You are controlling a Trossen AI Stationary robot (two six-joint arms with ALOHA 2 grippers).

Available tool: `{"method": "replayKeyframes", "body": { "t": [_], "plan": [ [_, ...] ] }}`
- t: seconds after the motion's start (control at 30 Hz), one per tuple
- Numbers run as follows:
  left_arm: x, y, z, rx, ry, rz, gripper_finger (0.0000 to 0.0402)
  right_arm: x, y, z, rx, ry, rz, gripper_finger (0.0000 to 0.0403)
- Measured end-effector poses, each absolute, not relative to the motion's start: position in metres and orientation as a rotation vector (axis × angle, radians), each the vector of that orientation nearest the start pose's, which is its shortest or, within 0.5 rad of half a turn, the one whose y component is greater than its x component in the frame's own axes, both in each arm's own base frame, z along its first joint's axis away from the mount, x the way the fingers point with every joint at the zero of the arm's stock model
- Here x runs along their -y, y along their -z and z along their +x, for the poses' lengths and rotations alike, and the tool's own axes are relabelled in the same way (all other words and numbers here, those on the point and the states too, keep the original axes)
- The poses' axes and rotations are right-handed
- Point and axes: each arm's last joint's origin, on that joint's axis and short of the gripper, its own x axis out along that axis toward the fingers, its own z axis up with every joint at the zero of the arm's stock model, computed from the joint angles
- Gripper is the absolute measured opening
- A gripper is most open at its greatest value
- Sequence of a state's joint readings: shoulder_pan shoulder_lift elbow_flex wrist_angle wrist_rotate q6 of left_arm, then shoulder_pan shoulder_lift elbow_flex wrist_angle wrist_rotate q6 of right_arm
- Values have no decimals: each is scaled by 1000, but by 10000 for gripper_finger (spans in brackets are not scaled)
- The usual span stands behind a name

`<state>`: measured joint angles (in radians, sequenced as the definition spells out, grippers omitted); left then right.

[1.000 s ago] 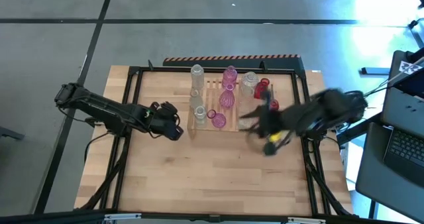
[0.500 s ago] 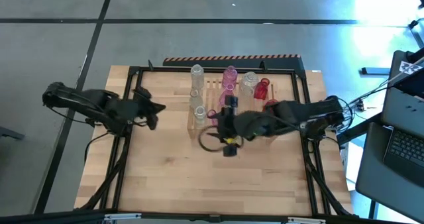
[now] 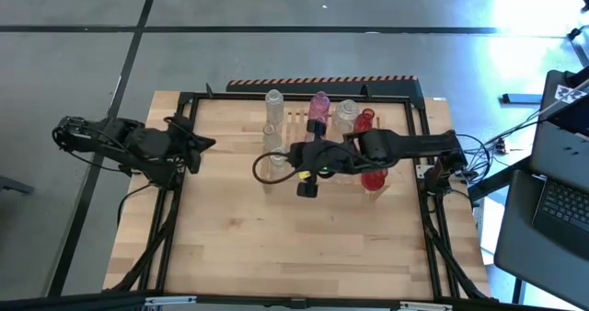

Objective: Sort vases onto shelf
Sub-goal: Adjust the pink vase on the shelf

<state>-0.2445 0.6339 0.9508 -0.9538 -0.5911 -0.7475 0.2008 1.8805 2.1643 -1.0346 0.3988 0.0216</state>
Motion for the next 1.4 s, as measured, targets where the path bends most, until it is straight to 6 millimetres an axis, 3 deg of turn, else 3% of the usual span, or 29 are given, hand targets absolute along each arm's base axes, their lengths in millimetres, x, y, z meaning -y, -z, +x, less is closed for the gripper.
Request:
{"method": "replayKeyframes", "body": {
  "t": [0.27, 0.9, 1.4],
  "plan": [
    [8, -337, 98, -453, -522, -401, 0, -65, -407, 378, -818, 233, -210, 2],
    [8, -336, 102, -463, -536, -387, 0, -55, -388, 392, -888, 235, -189, 0],
    [9, -336, 102, -462, -537, -391, 0, -54, -387, 384, -954, 264, -198, 0]
  ]
}}
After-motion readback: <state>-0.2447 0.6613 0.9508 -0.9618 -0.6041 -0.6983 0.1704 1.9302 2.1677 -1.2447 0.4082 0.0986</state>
